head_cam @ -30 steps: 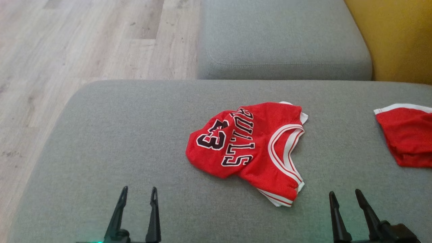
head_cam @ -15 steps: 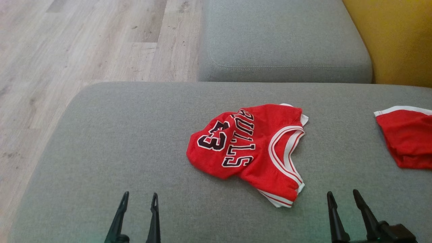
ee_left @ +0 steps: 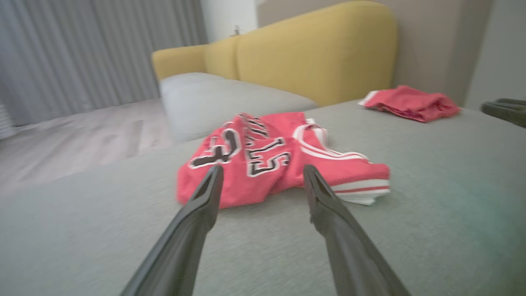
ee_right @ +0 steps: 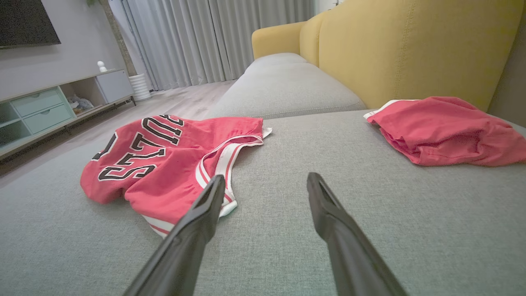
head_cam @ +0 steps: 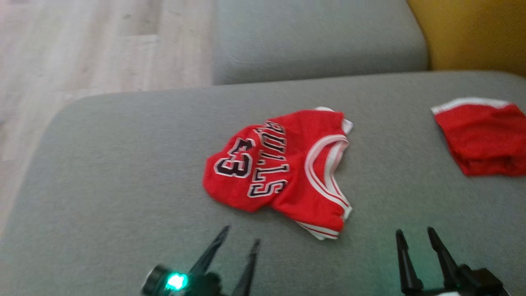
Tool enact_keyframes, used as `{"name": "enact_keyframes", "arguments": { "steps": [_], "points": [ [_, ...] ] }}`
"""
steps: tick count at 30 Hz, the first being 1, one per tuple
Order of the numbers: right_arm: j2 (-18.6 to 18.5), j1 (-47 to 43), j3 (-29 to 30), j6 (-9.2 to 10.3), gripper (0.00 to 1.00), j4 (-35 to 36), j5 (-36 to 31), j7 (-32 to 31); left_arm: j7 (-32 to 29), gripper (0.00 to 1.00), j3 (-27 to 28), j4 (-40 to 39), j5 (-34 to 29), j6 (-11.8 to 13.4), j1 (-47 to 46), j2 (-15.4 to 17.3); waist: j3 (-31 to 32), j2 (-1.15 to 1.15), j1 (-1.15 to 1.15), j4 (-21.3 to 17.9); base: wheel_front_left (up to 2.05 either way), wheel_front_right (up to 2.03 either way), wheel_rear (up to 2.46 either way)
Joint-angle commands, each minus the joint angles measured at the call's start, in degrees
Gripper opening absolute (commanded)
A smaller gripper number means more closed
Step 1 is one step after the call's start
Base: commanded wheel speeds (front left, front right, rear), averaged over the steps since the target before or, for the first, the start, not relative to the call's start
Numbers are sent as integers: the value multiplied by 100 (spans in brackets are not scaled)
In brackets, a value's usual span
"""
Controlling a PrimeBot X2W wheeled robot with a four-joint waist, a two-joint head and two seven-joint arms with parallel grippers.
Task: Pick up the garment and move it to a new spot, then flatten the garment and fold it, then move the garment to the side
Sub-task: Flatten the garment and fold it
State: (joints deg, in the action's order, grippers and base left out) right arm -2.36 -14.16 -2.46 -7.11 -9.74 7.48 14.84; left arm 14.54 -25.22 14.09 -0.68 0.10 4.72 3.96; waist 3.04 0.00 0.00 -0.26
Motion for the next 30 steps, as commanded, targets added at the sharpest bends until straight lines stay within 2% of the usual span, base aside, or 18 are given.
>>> {"name": "enact_keyframes", "arguments": {
  "steps": [1, 5, 8, 13, 19, 20, 21, 25, 26, 30],
  "points": [
    [-52, 359, -172, -37, 100, 172, -32, 16, 46, 100, 94, -113, -46, -34, -428, -90, -299, 0, 0, -368, 0, 0, 0],
    [-52, 568, -260, -37, 100, 243, -92, 16, 46, 100, -498, 509, -171, -293, -1170, -102, -768, 0, 0, -866, 0, 0, 0],
    [-52, 796, -319, -37, 100, 319, -122, 16, 46, 100, -927, 957, -208, -372, -1818, -105, -1149, 0, 0, -1194, 0, 0, 0],
    [-52, 1048, -386, -37, 100, 406, -102, 16, 46, 100, -1511, 1769, -118, -325, -2637, -107, -1523, 0, 0, -1621, 0, 0, 0],
    [-52, 1117, -433, -37, 100, 412, -34, 16, 46, 100, -2006, 2858, 148, -248, -3112, -107, -1596, 0, 0, -1957, 0, 0, 0],
    [-52, 1108, -431, -37, 100, 406, -27, 16, 46, 42, -2059, 2880, 211, -196, -3171, -107, -1577, 0, 0, -1985, 0, 0, 0],
    [-52, 1103, -427, -37, 100, 398, -19, 16, 46, 1, -2090, 2837, 278, -119, -3231, -107, -1549, 0, 0, -2009, 0, 0, 0],
    [-52, 1067, -435, -37, 100, 376, 21, 16, 46, 0, -2177, 2278, 599, 105, -3483, -108, -1379, 0, 0, -2045, 0, 0, 0],
    [-52, 1061, -452, -37, 100, 369, 45, 16, 46, 0, -2170, 1809, 743, 191, -3737, -108, -1281, 0, 0, -2035, 0, 0, 0],
    [-52, 1029, -482, -37, 100, 340, 76, 16, 46, 0, -1918, 946, 1039, 280, -4577, -108, -1054, 0, 0, -1984, 0, 0, 0]
  ]
}}
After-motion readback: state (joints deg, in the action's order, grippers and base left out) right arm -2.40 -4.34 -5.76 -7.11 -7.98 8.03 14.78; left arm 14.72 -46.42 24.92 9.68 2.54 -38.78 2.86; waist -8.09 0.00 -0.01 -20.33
